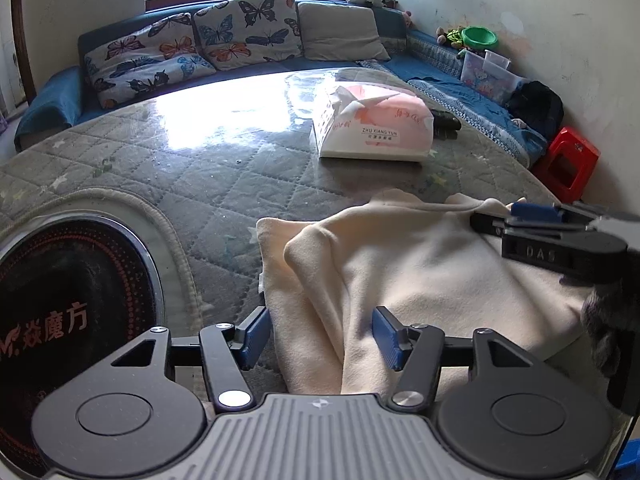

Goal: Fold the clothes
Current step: 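Lay the folded edge down and open both grippers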

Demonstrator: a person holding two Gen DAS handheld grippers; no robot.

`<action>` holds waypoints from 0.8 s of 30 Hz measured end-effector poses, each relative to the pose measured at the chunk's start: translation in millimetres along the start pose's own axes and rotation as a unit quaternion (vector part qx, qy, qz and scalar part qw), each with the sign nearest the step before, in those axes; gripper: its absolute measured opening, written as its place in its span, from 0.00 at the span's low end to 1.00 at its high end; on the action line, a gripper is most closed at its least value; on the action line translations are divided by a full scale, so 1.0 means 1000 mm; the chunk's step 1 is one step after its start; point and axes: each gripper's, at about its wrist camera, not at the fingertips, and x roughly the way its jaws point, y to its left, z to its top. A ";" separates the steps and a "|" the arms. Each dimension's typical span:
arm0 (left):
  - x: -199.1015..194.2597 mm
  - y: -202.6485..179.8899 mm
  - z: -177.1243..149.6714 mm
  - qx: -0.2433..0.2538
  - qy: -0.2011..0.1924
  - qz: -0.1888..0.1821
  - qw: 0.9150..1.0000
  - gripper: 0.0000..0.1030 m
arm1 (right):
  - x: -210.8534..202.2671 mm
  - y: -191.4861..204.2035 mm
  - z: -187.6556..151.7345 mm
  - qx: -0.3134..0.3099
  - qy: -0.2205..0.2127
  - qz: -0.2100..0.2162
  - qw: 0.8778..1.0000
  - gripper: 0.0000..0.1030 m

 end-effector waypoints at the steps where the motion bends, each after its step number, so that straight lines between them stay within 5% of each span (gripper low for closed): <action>1: -0.001 0.000 0.000 0.002 -0.002 0.000 1.000 0.59 | -0.002 0.001 0.003 0.002 -0.004 0.006 1.000 0.58; 24: 0.004 -0.003 -0.001 0.018 0.002 0.016 1.000 0.67 | 0.017 0.022 0.020 -0.029 0.005 0.014 0.999 0.67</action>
